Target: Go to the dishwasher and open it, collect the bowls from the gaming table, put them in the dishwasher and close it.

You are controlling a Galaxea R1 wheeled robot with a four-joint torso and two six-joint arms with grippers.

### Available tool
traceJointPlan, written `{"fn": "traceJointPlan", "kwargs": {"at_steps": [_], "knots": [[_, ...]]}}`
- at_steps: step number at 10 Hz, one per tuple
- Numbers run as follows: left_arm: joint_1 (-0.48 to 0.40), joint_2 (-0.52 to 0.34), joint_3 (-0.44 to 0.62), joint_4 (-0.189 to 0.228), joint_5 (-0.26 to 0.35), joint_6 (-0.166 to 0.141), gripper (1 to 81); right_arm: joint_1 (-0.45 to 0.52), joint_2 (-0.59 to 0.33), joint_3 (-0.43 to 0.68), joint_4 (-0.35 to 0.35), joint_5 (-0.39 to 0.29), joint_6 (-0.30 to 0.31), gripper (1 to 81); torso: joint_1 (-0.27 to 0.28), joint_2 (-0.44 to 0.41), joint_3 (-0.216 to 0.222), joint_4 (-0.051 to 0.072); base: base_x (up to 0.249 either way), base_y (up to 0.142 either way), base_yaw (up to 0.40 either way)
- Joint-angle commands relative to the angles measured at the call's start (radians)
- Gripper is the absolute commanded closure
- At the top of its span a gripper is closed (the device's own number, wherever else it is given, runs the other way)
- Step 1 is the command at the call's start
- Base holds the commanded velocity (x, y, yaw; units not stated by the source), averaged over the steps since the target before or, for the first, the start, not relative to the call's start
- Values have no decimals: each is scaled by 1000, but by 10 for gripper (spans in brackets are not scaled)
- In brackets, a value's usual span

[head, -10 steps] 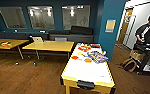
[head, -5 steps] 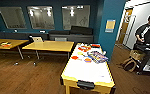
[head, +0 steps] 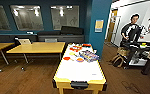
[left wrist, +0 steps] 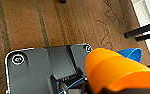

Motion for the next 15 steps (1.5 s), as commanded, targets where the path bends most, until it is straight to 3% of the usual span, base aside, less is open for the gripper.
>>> {"fn": "traceJointPlan", "kwargs": {"at_steps": [1,15], "knots": [[-55,-25,28,15,29,1,811,41,-5,16,-23,-37,-1,811,0,0,0,0,0,0,-326],[-32,42,-73,15,31,1,811,49,11,9,-26,-38,-6,811,0,0,0,0,0,0,-328]]}}
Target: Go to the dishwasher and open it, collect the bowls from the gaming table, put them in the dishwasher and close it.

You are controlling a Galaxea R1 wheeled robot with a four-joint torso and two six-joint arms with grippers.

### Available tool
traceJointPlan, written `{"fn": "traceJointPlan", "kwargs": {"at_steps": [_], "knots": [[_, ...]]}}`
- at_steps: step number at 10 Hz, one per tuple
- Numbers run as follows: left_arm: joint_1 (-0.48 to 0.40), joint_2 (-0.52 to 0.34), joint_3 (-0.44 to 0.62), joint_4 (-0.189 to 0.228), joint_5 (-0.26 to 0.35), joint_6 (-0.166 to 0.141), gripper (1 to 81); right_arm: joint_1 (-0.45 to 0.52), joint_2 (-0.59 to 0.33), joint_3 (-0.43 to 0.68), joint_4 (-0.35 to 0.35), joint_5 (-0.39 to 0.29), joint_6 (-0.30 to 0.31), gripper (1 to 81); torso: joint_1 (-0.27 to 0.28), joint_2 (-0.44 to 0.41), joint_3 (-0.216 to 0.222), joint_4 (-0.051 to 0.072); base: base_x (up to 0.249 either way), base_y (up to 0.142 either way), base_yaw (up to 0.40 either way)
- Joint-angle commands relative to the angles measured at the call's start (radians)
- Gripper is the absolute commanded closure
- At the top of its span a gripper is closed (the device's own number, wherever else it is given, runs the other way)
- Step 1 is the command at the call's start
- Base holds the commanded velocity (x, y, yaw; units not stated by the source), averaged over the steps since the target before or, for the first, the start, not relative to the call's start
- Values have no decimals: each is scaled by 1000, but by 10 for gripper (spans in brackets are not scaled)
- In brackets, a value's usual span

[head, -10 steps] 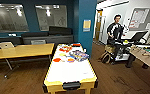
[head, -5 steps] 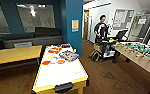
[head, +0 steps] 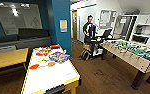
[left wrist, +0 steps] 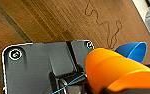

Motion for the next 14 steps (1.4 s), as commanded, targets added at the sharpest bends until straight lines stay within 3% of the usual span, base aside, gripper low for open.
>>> {"fn": "traceJointPlan", "kwargs": {"at_steps": [1,14], "knots": [[-52,-35,14,10,26,1,811,50,-4,16,-25,-45,-5,811,0,0,0,0,0,0,-336],[-47,8,-44,11,36,1,811,35,2,9,-22,-54,-8,811,0,0,0,0,0,0,-339]]}}
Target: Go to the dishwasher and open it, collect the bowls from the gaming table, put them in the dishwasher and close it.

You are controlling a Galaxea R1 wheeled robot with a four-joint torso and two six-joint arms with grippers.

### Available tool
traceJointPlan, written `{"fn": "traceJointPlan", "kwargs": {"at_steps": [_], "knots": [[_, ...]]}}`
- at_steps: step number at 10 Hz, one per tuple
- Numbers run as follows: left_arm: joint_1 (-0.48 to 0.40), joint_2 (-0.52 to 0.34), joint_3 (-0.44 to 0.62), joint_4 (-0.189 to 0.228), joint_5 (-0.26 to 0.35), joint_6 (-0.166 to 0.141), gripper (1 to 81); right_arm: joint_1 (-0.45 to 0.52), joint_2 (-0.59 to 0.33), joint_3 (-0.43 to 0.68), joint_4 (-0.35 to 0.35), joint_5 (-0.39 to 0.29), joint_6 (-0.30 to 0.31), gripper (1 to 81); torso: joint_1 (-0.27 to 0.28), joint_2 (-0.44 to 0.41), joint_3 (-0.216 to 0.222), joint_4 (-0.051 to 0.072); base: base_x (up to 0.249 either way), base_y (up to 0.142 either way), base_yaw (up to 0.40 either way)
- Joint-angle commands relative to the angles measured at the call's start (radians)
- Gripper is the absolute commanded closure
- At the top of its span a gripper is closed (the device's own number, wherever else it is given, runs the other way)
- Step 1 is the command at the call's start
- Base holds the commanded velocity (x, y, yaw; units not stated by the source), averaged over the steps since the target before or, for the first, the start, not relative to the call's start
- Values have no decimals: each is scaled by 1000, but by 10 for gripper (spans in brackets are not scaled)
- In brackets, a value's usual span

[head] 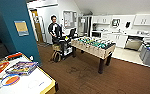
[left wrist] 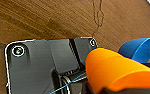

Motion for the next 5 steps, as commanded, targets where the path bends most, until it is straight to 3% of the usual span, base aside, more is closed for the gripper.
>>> {"fn": "traceJointPlan", "kwargs": {"at_steps": [1,5], "knots": [[-55,-29,20,11,29,1,811,36,0,8,-22,-47,-6,811,0,0,0,0,0,0,-339],[-52,-25,9,9,29,1,811,34,4,0,-22,-47,-6,811,0,0,0,0,0,0,-339]]}}
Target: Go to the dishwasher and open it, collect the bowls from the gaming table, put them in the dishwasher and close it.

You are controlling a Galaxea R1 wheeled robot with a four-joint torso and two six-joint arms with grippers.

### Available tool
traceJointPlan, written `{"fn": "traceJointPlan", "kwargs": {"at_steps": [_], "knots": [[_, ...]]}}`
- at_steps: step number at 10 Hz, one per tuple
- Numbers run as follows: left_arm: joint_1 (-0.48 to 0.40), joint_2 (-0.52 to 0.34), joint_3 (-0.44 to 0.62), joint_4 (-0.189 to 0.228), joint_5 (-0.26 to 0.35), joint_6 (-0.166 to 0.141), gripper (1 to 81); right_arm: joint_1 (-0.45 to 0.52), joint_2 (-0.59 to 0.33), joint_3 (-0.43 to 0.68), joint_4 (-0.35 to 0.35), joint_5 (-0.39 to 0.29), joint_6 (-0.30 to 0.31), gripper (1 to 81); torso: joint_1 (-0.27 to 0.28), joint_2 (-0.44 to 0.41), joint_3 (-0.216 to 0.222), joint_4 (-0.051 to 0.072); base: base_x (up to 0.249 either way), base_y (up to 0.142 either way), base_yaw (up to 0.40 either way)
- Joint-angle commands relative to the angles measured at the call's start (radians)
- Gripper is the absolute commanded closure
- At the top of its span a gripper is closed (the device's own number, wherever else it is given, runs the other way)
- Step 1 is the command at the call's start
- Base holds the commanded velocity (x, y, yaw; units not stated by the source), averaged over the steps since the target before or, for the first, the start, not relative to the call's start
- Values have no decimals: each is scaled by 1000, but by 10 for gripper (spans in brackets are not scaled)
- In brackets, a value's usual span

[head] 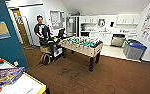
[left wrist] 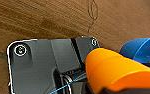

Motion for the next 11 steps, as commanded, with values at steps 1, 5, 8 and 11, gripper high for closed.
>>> {"fn": "traceJointPlan", "kwargs": {"at_steps": [1,5,8,11], "knots": [[-56,-25,17,9,29,1,811,38,0,10,-24,-48,-6,811,1,0,0,0,0,0,-339],[-54,-25,17,11,29,1,811,40,0,10,-24,-50,-6,811,1,0,0,0,0,0,-341],[-56,-27,17,9,29,1,811,43,0,10,-24,-50,-6,811,1,0,0,0,0,0,-343],[-54,-27,19,9,28,1,811,43,-1,9,-24,-50,-6,811,1,0,0,0,0,-64,-228]]}}
